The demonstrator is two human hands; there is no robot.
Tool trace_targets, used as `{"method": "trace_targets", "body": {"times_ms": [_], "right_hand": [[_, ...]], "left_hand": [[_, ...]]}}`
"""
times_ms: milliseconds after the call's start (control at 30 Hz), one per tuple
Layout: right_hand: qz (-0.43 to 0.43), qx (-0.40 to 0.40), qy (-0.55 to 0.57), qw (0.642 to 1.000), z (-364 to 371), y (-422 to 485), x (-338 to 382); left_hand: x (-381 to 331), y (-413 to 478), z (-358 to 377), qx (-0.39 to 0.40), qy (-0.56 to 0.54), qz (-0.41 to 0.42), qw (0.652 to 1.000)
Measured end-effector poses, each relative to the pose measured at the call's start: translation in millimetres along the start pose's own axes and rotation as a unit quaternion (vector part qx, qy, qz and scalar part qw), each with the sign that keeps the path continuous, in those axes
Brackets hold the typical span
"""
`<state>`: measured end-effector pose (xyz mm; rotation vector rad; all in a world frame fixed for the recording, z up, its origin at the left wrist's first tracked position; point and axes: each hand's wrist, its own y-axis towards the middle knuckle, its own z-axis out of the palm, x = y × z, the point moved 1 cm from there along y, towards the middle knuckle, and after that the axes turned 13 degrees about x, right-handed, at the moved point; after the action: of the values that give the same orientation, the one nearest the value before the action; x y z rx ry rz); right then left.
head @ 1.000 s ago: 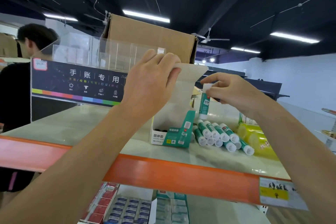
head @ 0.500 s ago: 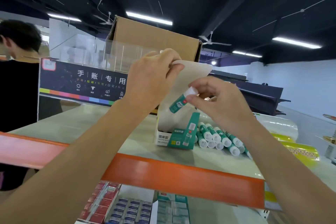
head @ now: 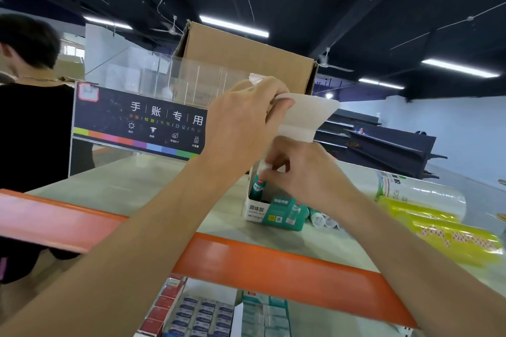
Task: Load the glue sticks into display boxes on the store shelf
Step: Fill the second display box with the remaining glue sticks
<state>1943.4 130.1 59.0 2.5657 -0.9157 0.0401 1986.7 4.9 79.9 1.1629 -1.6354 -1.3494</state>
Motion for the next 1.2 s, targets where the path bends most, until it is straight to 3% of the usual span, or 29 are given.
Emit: {"method": "trace_targets", "body": {"times_ms": [167, 667, 867, 1000, 1067, 1200], "right_hand": [[0.018, 0.0, -0.02, 1.0, 0, 6, -3], [-0.037, 0.024, -0.168, 0.985, 3, 8, -5], [-0.077, -0.1, -0.086, 0.988, -11, -17, -15], [0.004, -0.139, -0.055, 0.989, -28, -28, -38], [0.068, -0.092, -0.052, 0.992, -31, -26, -51], [0.109, 0.115, -0.123, 0.98, -28, -14, -61]], "left_hand": [[0, -1, 0, -0.002, 0.003, 0.005, 1.0], [-1, -3, 0, 0.012, 0.008, 0.01, 1.0], [-1, -7, 2, 0.011, 0.016, 0.009, 1.0], [-4, -7, 1, 0.02, 0.028, -0.003, 0.999], [-5, -7, 0, 0.024, 0.033, -0.006, 0.999], [-8, -7, -1, 0.038, 0.029, -0.016, 0.999]]}}
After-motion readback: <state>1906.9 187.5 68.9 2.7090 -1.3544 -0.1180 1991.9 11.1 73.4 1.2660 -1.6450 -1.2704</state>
